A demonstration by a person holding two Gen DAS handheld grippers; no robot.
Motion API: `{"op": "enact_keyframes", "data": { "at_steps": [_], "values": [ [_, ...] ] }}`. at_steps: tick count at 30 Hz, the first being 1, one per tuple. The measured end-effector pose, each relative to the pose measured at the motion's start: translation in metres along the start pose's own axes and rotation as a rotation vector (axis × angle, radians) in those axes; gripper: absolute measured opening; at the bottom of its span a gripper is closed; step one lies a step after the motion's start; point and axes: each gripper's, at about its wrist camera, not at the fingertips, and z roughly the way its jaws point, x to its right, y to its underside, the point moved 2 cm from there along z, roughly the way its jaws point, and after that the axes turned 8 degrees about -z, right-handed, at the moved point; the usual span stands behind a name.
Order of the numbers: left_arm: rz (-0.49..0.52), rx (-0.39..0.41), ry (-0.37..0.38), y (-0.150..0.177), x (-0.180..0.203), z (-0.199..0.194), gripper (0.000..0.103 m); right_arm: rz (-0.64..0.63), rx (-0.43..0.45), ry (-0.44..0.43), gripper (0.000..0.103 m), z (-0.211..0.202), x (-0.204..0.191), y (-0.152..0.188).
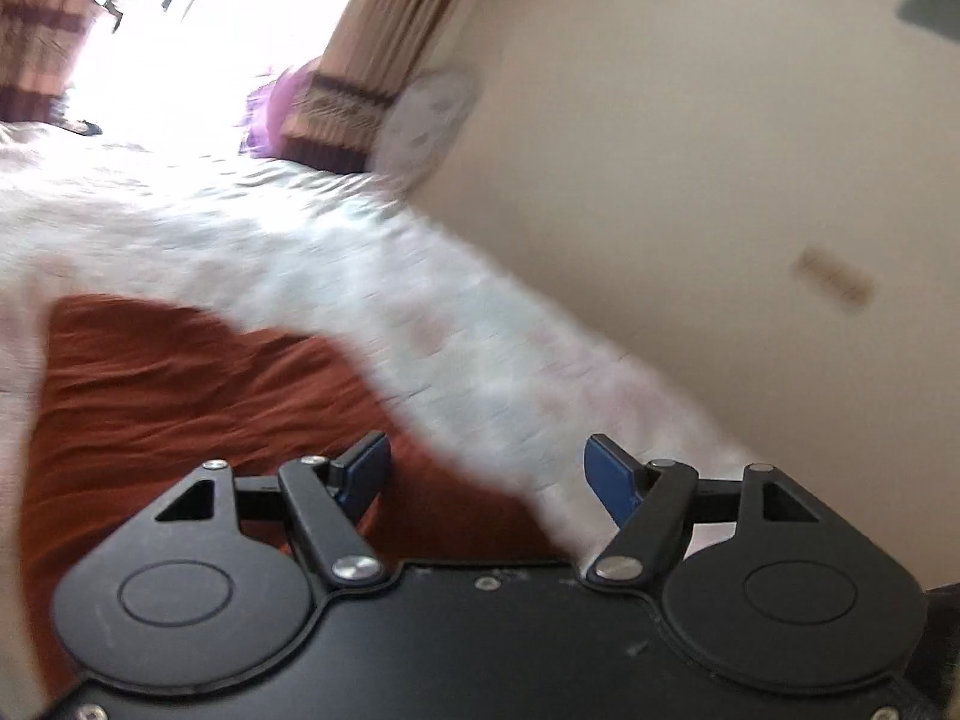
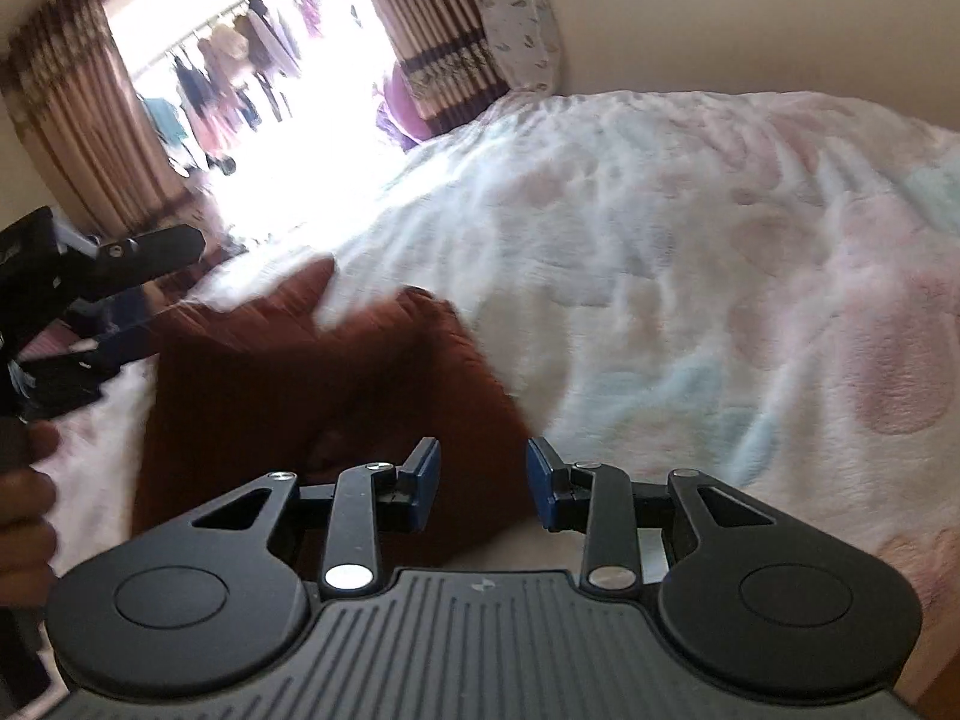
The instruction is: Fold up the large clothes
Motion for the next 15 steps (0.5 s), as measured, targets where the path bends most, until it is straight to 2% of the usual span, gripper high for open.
{"op": "enact_keyframes", "data": {
  "at_steps": [2, 3, 5, 7, 8, 10, 11, 12, 13, 15],
  "values": [
    [-0.042, -0.051, -0.031, -0.002, -0.002, 0.009, 0.073, -0.006, 0.006, 0.008, 0.04, 0.001, -0.006, 0.0],
    [-0.055, -0.051, -0.046, -0.003, -0.003, 0.01, 0.073, -0.013, 0.0, 0.016, 0.04, 0.002, -0.009, 0.0],
    [-0.055, -0.004, -0.059, -0.004, -0.005, -0.003, 0.073, -0.005, -0.003, -0.007, 0.04, -0.001, -0.012, 0.001],
    [-0.027, 0.038, -0.092, -0.002, -0.014, -0.03, 0.073, 0.017, 0.001, -0.086, 0.043, -0.004, -0.014, 0.0],
    [-0.015, 0.05, -0.128, 0.002, -0.02, -0.043, 0.073, 0.025, -0.006, -0.131, 0.045, -0.002, -0.015, -0.001],
    [0.015, 0.062, -0.209, 0.015, -0.036, -0.067, 0.073, 0.057, -0.022, -0.194, 0.057, 0.003, -0.017, -0.003],
    [0.028, 0.059, -0.258, 0.024, -0.044, -0.078, 0.073, 0.086, -0.031, -0.228, 0.059, 0.008, -0.017, -0.004],
    [0.037, 0.042, -0.311, 0.036, -0.055, -0.088, 0.073, 0.118, -0.041, -0.265, 0.06, 0.014, -0.018, -0.006],
    [0.035, 0.017, -0.344, 0.046, -0.063, -0.092, 0.073, 0.145, -0.05, -0.291, 0.066, 0.018, -0.019, -0.007],
    [0.007, -0.031, -0.391, 0.068, -0.08, -0.097, 0.073, 0.198, -0.071, -0.327, 0.069, 0.03, -0.022, -0.008]
  ]
}}
